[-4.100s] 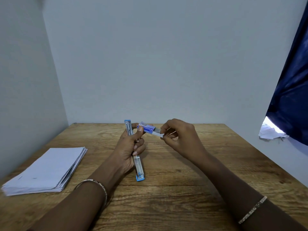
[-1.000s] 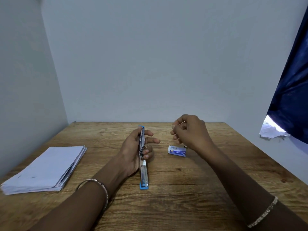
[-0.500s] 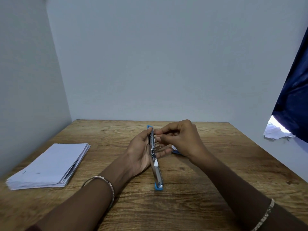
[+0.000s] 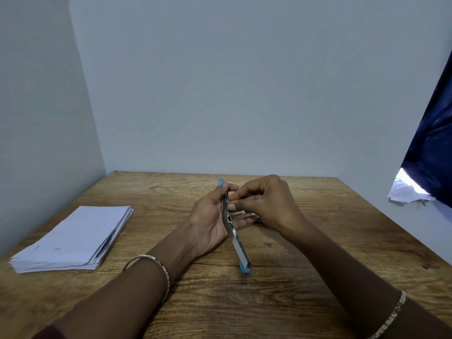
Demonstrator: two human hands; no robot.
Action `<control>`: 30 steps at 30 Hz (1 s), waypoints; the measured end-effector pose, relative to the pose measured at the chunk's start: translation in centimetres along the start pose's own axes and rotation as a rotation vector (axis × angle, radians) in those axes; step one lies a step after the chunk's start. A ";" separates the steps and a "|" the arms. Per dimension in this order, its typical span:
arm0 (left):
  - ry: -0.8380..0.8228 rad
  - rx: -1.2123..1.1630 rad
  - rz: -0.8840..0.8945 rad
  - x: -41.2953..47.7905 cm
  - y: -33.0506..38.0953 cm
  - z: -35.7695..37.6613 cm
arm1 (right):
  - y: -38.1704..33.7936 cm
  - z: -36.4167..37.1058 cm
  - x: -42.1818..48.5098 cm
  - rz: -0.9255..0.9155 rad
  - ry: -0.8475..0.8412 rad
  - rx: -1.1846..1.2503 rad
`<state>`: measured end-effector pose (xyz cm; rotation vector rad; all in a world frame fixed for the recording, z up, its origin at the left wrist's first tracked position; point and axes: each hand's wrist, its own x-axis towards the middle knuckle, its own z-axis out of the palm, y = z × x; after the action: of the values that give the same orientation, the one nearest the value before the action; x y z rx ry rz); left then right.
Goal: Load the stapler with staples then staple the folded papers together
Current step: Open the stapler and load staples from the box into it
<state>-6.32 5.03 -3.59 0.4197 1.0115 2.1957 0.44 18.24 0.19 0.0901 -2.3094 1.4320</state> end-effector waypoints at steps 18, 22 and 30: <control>-0.093 -0.120 0.012 -0.1 0.2 0.1 | -0.1 0.5 0.0 0.033 -0.019 0.099; -0.109 -0.139 0.021 -0.2 0.2 0.0 | -0.2 0.3 0.0 0.046 -0.019 0.102; -0.043 -0.125 0.037 -0.1 0.3 -0.1 | -0.3 0.0 0.2 -0.036 0.054 0.016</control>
<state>-6.46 4.76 -3.38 0.4289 0.8451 2.2585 0.29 18.13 0.52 0.0970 -2.2422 1.4181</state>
